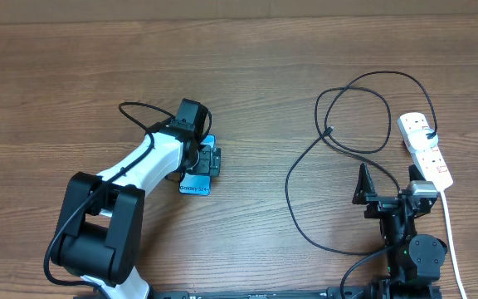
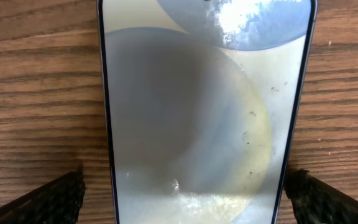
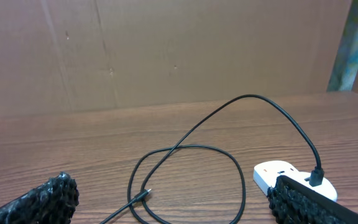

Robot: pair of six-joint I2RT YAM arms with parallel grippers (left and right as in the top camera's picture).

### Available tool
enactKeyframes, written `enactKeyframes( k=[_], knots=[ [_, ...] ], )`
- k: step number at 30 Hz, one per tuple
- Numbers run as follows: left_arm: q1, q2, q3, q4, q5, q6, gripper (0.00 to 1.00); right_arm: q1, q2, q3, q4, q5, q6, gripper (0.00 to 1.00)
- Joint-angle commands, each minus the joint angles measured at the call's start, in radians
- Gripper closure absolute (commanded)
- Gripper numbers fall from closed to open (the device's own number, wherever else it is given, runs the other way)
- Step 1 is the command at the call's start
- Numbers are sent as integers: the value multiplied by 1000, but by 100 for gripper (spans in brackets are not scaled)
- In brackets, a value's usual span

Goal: Plug charger to phone and switch on socket
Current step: 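Lower the left gripper onto the phone and close on its sides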

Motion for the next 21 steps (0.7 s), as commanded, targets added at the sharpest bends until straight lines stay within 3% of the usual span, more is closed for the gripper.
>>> enactKeyframes(
  k=[1, 21],
  knots=[
    [-2, 18, -11, -6, -2, -13, 2, 5, -8, -10, 6, 12, -2, 0],
    [-2, 18, -11, 4, -3, -13, 0, 5, -8, -10, 6, 12, -2, 0]
  ],
)
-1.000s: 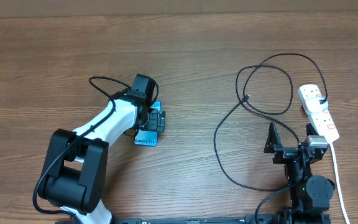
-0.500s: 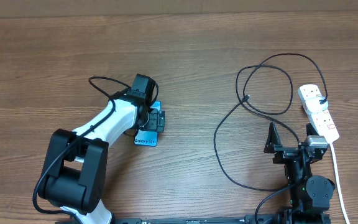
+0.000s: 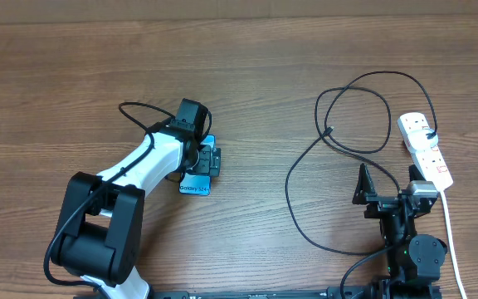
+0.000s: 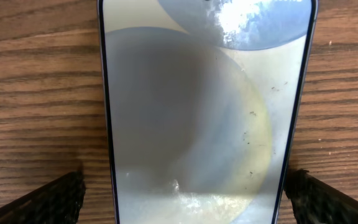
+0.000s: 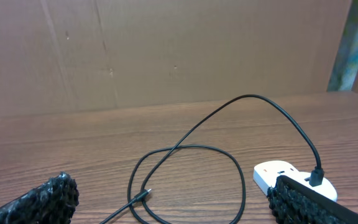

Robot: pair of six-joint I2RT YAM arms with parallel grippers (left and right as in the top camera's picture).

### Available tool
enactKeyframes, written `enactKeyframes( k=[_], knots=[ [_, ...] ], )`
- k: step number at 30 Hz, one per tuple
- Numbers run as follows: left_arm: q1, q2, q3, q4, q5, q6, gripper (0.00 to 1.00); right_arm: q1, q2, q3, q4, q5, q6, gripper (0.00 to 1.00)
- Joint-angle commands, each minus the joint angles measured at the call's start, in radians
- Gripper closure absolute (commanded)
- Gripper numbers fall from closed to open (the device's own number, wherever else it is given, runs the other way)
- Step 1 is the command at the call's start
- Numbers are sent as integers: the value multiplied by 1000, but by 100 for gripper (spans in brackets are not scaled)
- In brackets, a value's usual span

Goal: Plug charger to phone and switch on socket
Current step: 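Lower the left gripper onto the phone and close on its sides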

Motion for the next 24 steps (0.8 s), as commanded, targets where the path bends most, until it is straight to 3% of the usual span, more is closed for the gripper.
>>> enactKeyframes(
  k=[1, 24],
  knots=[
    [-2, 19, -11, 3, -3, -13, 0, 5, -8, -10, 6, 12, -2, 0],
    [-2, 159, -16, -24, -39, -13, 0, 5, -8, -10, 6, 12, -2, 0]
  ],
)
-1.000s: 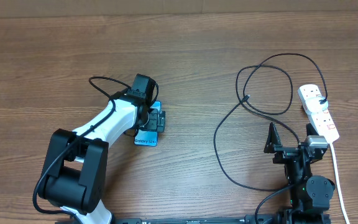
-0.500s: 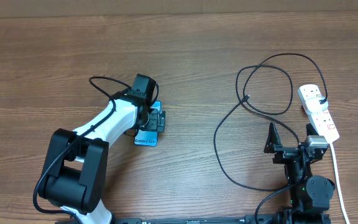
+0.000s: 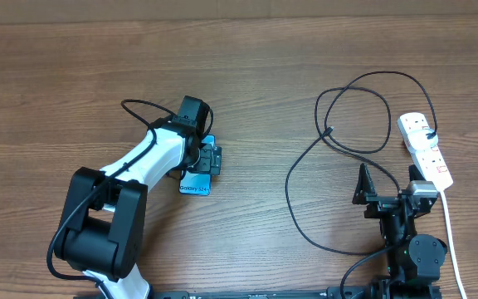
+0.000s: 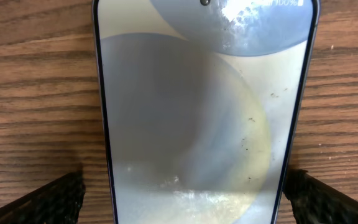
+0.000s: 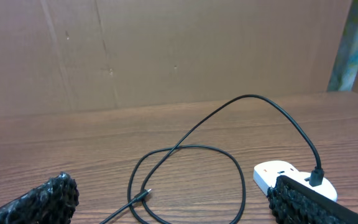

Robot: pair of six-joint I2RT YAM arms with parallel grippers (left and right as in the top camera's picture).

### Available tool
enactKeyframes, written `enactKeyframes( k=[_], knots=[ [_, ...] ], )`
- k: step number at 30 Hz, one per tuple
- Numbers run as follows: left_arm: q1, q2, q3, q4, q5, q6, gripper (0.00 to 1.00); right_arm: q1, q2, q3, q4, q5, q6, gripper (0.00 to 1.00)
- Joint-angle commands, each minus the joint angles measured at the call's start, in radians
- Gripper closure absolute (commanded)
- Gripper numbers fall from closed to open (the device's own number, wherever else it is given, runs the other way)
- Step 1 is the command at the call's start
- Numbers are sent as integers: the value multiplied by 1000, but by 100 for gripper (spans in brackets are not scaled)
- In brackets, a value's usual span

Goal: Plug charger to phone and switch on socket
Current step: 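Lower the left gripper onto the phone and close on its sides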

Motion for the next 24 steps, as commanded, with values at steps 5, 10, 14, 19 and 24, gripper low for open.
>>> enactKeyframes(
  k=[5, 10, 14, 19, 24],
  knots=[
    [0, 115, -55, 7, -35, -12, 0, 5, -8, -10, 5, 13, -2, 0],
    [0, 115, -55, 0, -34, -12, 0, 5, -8, -10, 5, 13, -2, 0],
    [0, 115, -55, -5, -35, -12, 0, 5, -8, -10, 5, 13, -2, 0],
    [0, 115, -55, -15, -35, -12, 0, 5, -8, -10, 5, 13, -2, 0],
    [0, 115, -55, -26, -35, -10, 0, 5, -8, -10, 5, 13, -2, 0]
  ],
)
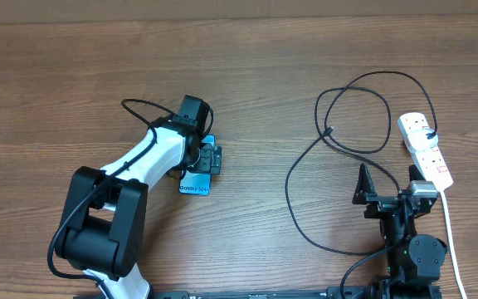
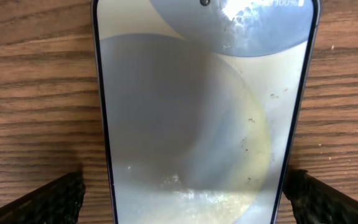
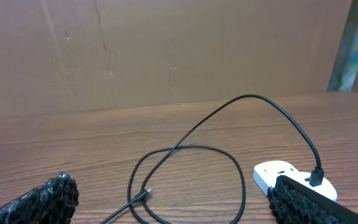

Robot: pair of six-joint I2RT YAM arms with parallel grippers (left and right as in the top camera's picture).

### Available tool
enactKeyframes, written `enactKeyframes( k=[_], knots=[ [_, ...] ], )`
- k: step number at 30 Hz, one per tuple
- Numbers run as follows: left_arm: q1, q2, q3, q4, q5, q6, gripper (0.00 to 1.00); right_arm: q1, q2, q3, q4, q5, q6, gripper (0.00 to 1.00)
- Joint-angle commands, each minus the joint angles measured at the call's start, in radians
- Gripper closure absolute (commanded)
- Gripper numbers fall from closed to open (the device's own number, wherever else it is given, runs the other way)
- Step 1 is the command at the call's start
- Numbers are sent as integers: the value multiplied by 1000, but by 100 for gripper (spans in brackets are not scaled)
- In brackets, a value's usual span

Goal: Plug charger to phone and switch on socket
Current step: 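Lower the left gripper onto the phone and close on its sides, then lift the phone with the left gripper and tilt it upright toward the right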

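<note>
The phone (image 2: 197, 106) lies face up on the wooden table and fills the left wrist view, screen lit. From overhead its blue end (image 1: 195, 183) shows past my left gripper (image 1: 208, 158). That gripper (image 2: 183, 182) is open, one finger on each side of the phone, with a gap on the left. The black charger cable (image 1: 351, 108) loops across the right of the table, its free tip (image 3: 143, 195) lying bare. Its plug sits in the white socket strip (image 1: 424, 148), also seen as the strip (image 3: 284, 176). My right gripper (image 1: 387, 179) stands open and empty near its base.
A brown board wall (image 3: 166, 56) stands behind the table. The strip's white lead (image 1: 450, 228) runs off the front right edge. The cable's long loop (image 1: 297, 208) lies between the two arms.
My left gripper was open low over the phone, straddling it, at the two oldest moments. By 0.8 s ago it had shifted slightly along the phone, bringing the screen's top edge more into view, and it stays there now. The right arm, cable and strip have not moved.
</note>
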Motion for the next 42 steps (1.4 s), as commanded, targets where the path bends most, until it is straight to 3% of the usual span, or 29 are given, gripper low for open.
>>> enactKeyframes(
  k=[1, 18, 26, 42],
  knots=[
    [0, 111, -63, -11, -36, -10, 0, 5, -8, -10, 5, 13, -2, 0],
    [0, 110, -63, -32, -19, -10, 18, 5, -8, -10, 5, 13, -2, 0],
    [0, 110, -63, -37, -16, -10, 32, 5, -8, -10, 5, 13, -2, 0],
    [0, 110, 17, -66, 57, -10, 37, 5, -8, -10, 5, 13, -2, 0]
  ],
)
